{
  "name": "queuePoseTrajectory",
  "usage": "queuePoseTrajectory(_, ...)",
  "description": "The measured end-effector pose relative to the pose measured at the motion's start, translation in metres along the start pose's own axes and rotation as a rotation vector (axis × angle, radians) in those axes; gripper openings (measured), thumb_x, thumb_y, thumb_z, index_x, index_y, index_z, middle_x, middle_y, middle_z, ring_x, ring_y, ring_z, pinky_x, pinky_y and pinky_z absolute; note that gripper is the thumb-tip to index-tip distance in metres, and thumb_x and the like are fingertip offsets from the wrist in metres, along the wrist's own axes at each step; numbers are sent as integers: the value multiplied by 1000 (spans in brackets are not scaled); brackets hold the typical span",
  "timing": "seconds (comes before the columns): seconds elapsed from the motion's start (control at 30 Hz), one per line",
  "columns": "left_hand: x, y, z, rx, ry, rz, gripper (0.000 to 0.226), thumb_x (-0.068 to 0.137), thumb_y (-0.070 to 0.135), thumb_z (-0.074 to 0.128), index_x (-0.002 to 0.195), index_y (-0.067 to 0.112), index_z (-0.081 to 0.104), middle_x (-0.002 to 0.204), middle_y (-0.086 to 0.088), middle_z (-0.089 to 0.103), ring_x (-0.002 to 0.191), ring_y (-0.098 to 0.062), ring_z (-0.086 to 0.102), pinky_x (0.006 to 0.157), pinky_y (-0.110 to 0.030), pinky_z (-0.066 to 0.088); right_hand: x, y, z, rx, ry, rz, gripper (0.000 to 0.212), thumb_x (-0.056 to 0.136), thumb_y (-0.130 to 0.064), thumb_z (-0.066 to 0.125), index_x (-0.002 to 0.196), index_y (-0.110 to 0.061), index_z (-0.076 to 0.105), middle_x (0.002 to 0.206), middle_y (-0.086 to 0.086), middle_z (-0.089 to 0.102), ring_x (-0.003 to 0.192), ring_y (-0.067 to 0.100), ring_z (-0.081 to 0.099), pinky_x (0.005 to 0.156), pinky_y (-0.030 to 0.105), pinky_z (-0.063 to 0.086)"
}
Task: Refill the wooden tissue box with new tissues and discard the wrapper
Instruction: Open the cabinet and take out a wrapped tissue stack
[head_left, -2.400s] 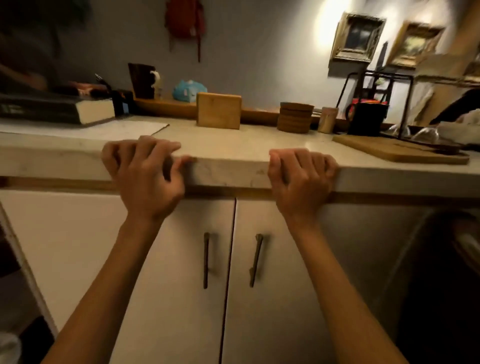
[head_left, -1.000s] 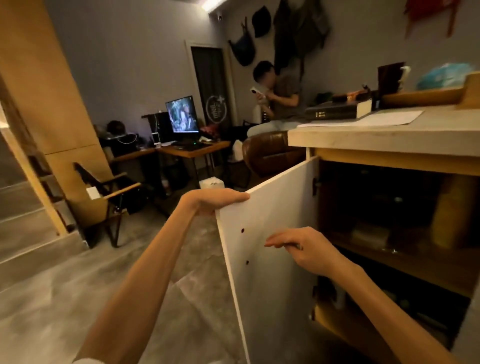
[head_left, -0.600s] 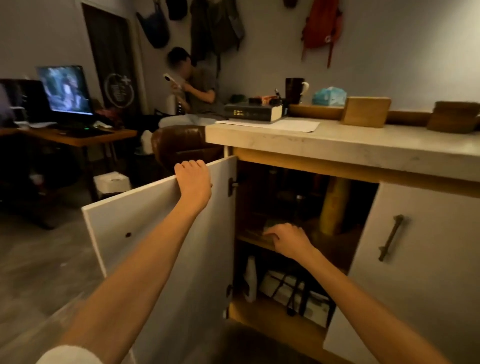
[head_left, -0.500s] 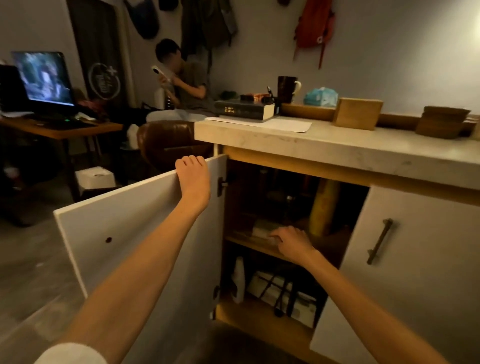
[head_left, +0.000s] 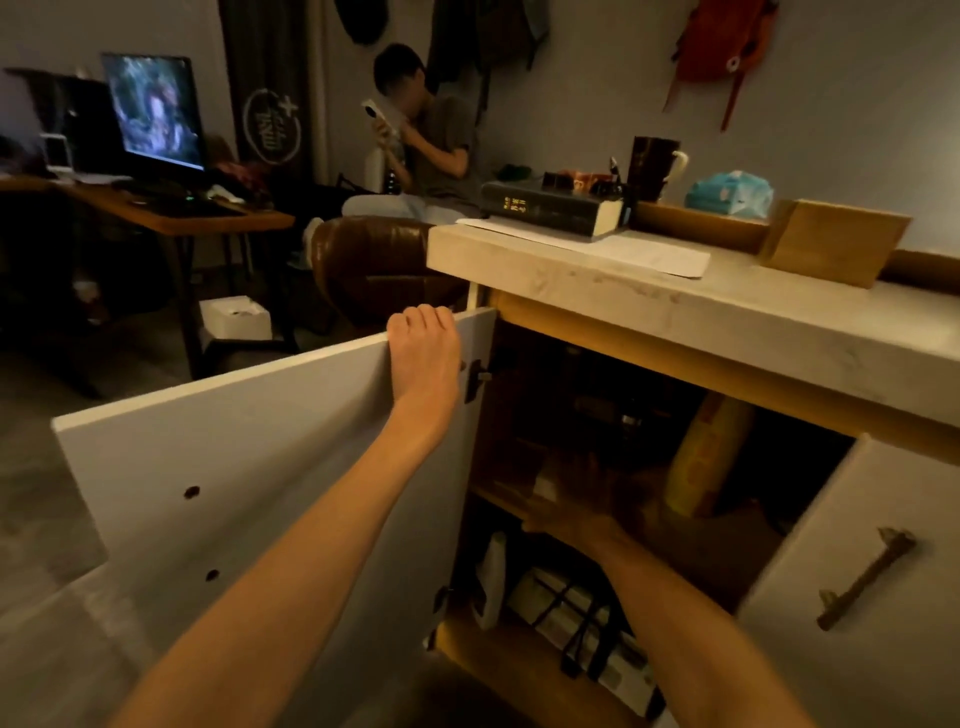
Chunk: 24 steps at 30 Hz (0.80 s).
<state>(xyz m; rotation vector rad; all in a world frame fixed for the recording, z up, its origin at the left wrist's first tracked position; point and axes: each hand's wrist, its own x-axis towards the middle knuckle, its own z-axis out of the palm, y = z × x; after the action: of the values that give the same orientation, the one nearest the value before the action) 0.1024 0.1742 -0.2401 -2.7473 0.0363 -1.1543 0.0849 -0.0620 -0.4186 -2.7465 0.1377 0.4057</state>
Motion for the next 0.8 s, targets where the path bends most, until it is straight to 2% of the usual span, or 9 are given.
queuePoseTrajectory(0.07,1,1,3,-2,9,3,50,74,48,76,100,12,54,91,-6,60,84,-22,56,78,-33,44,14,9,6,211,24,-13,104,76,-42,79,154,-37,10,153,-5,15,146,22,12,119,43,14)
queuePoseTrajectory(0.13,2,1,6,-3,4,3,50,73,49,77,98,12,54,89,-5,59,81,-21,55,76,-32,44,22,9,14,-32,172,28,93,82,-35,74,154,-19,17,151,4,31,140,29,33,116,43,29)
queuePoseTrajectory(0.2,2,-1,6,-4,-6,3,50,73,50,76,96,12,53,87,-5,58,80,-21,54,75,-32,43,16,8,32,-348,501,-60,64,91,-29,64,145,-10,35,133,11,58,117,30,59,98,43,49)
queuePoseTrajectory(0.23,2,-2,5,4,-22,-3,49,74,51,75,96,12,53,87,-5,58,80,-21,54,76,-33,43,14,12,46,-428,438,-72,50,92,-23,63,136,-9,44,117,11,68,99,28,67,84,39,55)
queuePoseTrajectory(0.37,1,-6,-1,18,-66,28,53,76,55,70,99,11,52,92,-6,59,83,-21,55,77,-33,43,-24,0,64,-428,475,-177,74,68,-7,81,135,-22,52,93,5,74,69,22,70,58,30,53)
queuePoseTrajectory(0.47,1,-11,-10,-16,-117,77,52,80,53,68,103,10,52,96,-8,60,86,-23,57,78,-35,44,-68,-20,38,-425,612,-182,66,86,-9,63,144,-30,39,100,6,73,81,28,71,66,34,50)
queuePoseTrajectory(0.53,5,-18,-24,-77,-197,135,48,87,48,64,112,8,52,106,-11,63,94,-27,61,81,-38,46,-98,-31,17,10,574,-140,52,95,-18,51,143,-34,39,112,5,69,96,27,67,72,33,49)
queuePoseTrajectory(0.63,20,-45,-52,-188,-419,192,51,91,48,58,123,9,53,119,-14,63,107,-31,60,89,-43,47,-156,-42,-8,1055,351,-135,41,92,-14,63,131,-27,56,117,3,69,96,15,69,67,24,55)
queuePoseTrajectory(0.8,3,-129,-109,-341,-831,223,53,91,37,61,139,17,48,134,-9,56,119,-27,54,106,-43,43,-210,-36,12,1820,113,-101,42,91,-29,63,129,-12,57,124,14,67,107,29,67,78,42,61)
